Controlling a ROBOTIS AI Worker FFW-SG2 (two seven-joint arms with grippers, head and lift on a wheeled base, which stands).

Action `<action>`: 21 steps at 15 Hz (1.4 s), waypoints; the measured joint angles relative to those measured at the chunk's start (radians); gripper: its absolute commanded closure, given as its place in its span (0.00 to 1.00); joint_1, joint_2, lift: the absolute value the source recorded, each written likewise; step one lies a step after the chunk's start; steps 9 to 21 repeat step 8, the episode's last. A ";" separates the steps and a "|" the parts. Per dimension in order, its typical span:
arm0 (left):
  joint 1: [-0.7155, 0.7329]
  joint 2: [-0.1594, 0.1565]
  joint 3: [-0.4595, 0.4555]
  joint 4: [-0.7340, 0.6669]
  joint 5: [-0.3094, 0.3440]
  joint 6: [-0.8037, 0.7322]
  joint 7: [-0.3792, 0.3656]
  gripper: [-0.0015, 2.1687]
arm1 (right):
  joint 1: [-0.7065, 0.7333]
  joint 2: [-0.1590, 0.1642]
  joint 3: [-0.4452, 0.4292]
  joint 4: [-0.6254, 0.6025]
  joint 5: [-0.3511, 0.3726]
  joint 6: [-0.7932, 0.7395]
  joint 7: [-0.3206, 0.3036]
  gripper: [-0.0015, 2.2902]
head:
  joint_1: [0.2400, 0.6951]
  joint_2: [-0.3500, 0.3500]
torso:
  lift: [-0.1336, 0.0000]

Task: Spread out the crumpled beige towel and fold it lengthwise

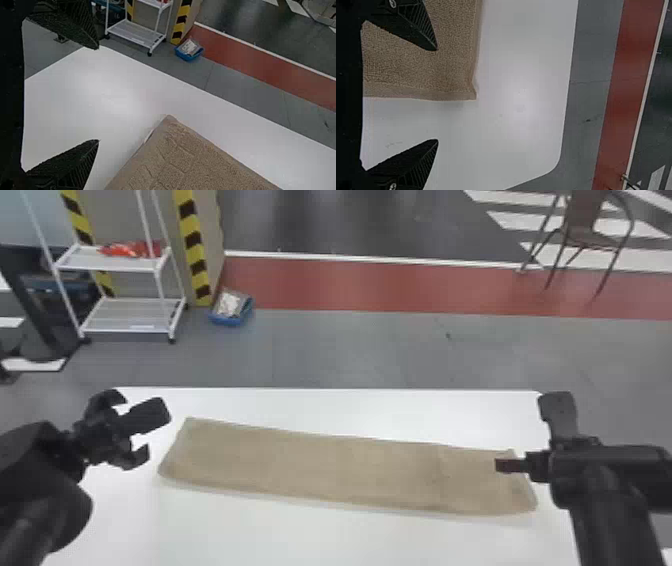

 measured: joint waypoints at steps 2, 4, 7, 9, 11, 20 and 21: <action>0.000 0.000 0.000 0.000 0.001 -0.001 0.000 0.02 | -0.001 0.000 0.003 0.002 0.000 0.000 0.000 0.03 | 1.00 0.35 | 1.00; 0.002 0.002 0.000 0.000 0.002 -0.001 -0.002 0.02 | -0.001 0.000 0.004 0.003 0.001 0.000 -0.001 0.03 | 1.00 0.35 | 1.00; 0.009 0.003 0.001 -0.001 0.002 -0.001 -0.006 0.02 | 0.001 0.000 0.003 0.003 0.001 0.000 0.000 0.03 | 1.00 0.35 | 1.00; 0.011 0.003 0.001 -0.002 0.002 -0.001 -0.006 0.02 | 0.003 0.000 0.002 0.003 0.001 0.000 0.000 0.03 | 1.00 0.35 | 1.00; 0.011 0.003 0.001 -0.002 0.002 -0.001 -0.006 0.02 | 0.003 0.000 0.002 0.003 0.001 0.000 0.000 0.03 | 1.00 0.35 | 1.00; 0.011 0.003 0.001 -0.002 0.002 -0.001 -0.006 0.02 | 0.003 0.000 0.002 0.003 0.001 0.000 0.000 0.03 | 1.00 0.35 | 1.00; 0.011 0.003 0.001 -0.002 0.002 -0.001 -0.006 0.02 | 0.003 0.000 0.002 0.003 0.001 0.000 0.000 0.03 | 1.00 0.35 | 1.00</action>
